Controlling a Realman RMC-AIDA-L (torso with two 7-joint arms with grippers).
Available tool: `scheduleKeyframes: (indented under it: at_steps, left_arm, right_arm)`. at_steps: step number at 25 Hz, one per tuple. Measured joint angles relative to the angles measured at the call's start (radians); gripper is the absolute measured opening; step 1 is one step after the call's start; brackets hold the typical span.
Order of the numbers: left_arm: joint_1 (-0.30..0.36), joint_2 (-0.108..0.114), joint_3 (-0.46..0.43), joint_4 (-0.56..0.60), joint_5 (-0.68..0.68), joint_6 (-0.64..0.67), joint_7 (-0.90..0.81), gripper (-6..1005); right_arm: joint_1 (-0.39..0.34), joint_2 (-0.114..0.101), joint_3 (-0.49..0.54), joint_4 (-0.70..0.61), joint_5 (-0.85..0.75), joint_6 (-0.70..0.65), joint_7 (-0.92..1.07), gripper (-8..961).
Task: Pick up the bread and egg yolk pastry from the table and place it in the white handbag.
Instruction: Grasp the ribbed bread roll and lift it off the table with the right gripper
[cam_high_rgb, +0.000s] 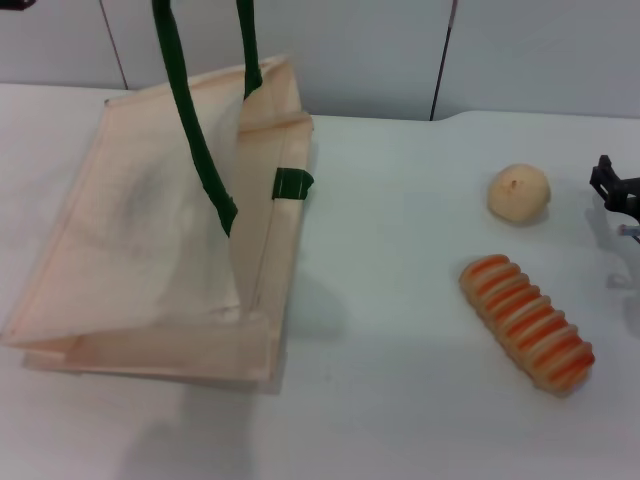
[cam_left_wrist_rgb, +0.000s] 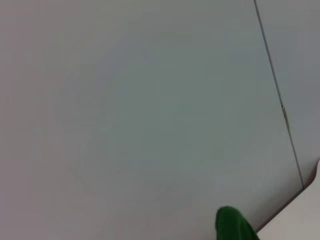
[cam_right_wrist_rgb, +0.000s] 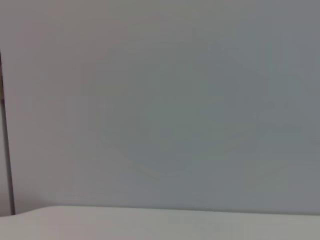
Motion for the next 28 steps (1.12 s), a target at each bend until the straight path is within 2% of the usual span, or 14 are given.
scheduleKeyframes:
  at_steps: [14,22,28]
  left_arm:
    - [-0.013,-0.002,0.009,0.005,-0.016,0.003,0.005,128]
    - [-0.009,-0.002,0.016,0.002,-0.022,0.001,0.014,129]
    - [-0.016,-0.002,0.027,0.000,-0.112,0.002,0.050,128]
  right_arm:
    - [-0.003,-0.001,-0.002,-0.021,-0.001,-0.023,-0.029,822]
    - [-0.059,-0.004,0.016,-0.209,0.005,-0.027,-0.208,824]
    - [-0.066,-0.004,0.050,-0.229,0.009,-0.036,-0.252,825]
